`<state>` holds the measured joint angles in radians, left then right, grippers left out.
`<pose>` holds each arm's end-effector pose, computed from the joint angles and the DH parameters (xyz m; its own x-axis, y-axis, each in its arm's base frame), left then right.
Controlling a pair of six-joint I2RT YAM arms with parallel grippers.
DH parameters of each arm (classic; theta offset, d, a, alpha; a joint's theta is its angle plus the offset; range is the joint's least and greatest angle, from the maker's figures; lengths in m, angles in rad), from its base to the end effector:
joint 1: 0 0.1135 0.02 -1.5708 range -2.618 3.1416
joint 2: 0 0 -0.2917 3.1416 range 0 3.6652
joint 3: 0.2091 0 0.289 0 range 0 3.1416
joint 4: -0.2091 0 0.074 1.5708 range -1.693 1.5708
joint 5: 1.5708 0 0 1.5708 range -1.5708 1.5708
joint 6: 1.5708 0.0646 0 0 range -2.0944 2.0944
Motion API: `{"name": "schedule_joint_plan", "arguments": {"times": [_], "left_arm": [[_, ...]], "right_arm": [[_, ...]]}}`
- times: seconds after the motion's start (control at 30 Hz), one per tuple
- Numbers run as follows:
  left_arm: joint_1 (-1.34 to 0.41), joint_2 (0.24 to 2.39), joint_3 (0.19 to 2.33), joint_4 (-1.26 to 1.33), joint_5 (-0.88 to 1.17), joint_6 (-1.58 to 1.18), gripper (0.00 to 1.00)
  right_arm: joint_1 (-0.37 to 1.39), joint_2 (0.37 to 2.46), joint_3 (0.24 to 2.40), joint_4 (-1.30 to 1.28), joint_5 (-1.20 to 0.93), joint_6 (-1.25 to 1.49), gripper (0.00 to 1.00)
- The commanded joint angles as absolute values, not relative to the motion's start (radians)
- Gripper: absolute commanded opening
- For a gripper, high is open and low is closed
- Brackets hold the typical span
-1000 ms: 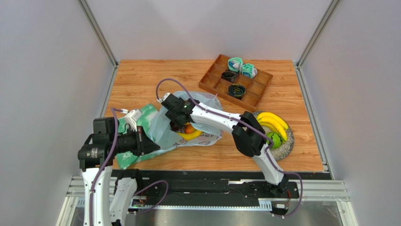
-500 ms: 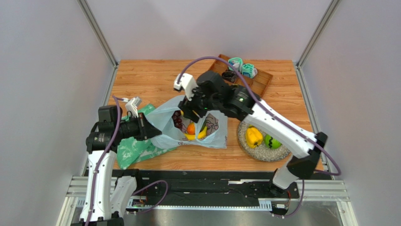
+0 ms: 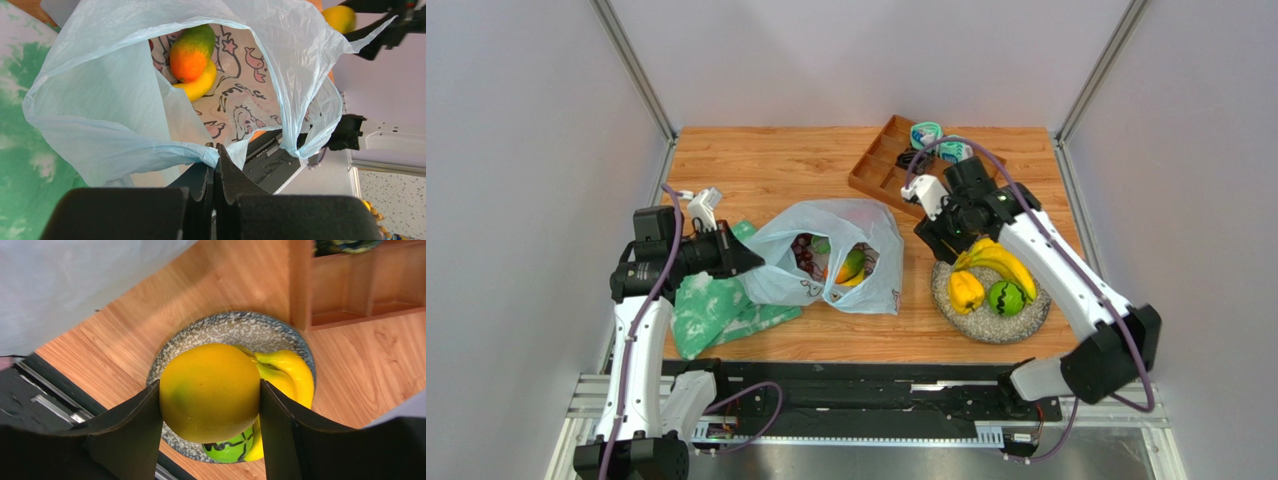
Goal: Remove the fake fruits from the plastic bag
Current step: Place the fake fruit on the plate.
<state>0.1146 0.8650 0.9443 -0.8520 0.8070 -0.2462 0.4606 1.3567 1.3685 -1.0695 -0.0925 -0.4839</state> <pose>0.1969 -0.0243 0.3349 -0.7785 -0.2593 -0.5716 0.2525 0.7043 -0.6635 0.2732 0.1422 0.3414 -0.4660 -0.7484 -0.4720 -0.7908 0.5916 -0.1571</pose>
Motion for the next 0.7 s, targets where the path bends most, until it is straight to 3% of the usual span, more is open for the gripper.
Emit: {"name": "schedule_joint_plan", "arguments": {"times": [0.0,0.17,0.47,0.6,0.67], "left_arm": [[0.123,0.854,0.976,-0.847,0.805,-0.221,0.0],[0.124,0.824,0.92,-0.847,0.819,-0.248,0.0],[0.146,0.773,0.877,-0.845,0.831,-0.268,0.0],[0.149,0.769,0.874,-0.848,0.833,-0.268,0.0],[0.153,0.767,0.873,-0.848,0.836,-0.268,0.0]], "right_arm": [[0.465,1.494,1.351,-1.062,-0.086,-0.661,0.08],[0.462,1.635,1.39,-1.049,-0.058,-0.718,0.05],[0.462,1.81,1.413,-1.066,0.081,-0.759,0.13],[0.465,1.847,1.433,-1.086,0.072,-0.736,0.2],[0.463,1.858,1.45,-1.095,0.075,-0.721,0.35]]}}
